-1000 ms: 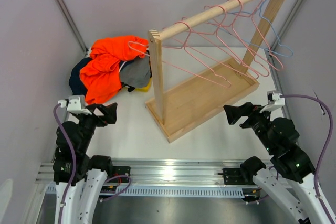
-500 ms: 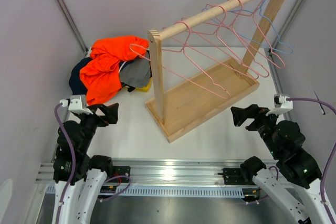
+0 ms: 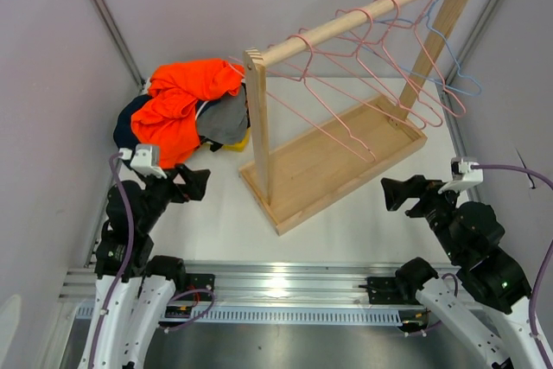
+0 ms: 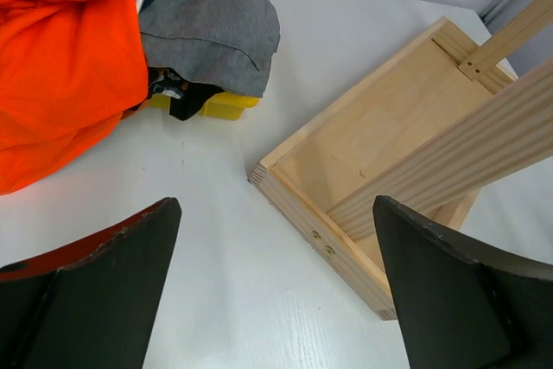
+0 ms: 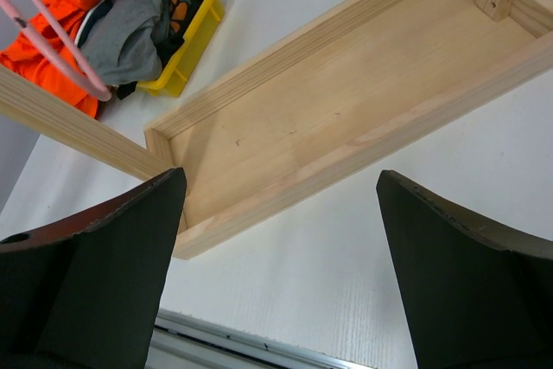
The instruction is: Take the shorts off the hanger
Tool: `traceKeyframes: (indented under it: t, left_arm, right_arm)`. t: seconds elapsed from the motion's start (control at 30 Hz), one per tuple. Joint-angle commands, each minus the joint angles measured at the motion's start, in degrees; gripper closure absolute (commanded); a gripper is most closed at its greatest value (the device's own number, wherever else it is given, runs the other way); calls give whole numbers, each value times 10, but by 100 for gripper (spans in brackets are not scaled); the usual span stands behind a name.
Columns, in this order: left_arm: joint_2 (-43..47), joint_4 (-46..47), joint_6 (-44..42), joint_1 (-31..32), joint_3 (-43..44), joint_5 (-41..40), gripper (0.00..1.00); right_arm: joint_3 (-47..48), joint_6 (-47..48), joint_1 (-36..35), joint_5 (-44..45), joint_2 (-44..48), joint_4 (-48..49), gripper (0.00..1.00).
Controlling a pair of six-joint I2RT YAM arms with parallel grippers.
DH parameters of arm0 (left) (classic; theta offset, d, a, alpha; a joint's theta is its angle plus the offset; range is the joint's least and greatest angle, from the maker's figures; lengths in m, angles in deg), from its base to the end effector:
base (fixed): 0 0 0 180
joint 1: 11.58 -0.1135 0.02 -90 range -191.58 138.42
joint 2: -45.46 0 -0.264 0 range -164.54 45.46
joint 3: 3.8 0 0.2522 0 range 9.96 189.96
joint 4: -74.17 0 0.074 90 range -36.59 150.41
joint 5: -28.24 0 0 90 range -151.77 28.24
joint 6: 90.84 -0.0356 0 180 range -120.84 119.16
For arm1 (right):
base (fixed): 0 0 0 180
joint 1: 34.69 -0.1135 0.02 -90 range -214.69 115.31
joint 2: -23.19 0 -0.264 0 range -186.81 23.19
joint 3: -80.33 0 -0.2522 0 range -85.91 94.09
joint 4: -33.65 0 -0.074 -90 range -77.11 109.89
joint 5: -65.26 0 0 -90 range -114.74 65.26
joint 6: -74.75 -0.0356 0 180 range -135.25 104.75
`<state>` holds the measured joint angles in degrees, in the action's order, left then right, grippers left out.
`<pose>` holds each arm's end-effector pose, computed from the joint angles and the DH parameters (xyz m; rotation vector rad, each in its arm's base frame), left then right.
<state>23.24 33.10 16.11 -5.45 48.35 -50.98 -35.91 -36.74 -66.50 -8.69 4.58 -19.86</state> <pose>0.0998 -0.0174 0.3181 -0.0303 1.7841 -0.4571 0.0517 0.0205 0.3608 0.0539 1.7308 0.4494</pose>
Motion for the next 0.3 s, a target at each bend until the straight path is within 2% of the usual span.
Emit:
traceKeyframes:
  t: [0.0,0.27]
  left_arm:
    - [13,31,-8,-5,-2,32,1]
    - [-5,30,-22,-6,2,41,1]
  right_arm:
    - [-3,15,-4,-1,4,15,1]
    - [-4,15,-4,-5,14,18,1]
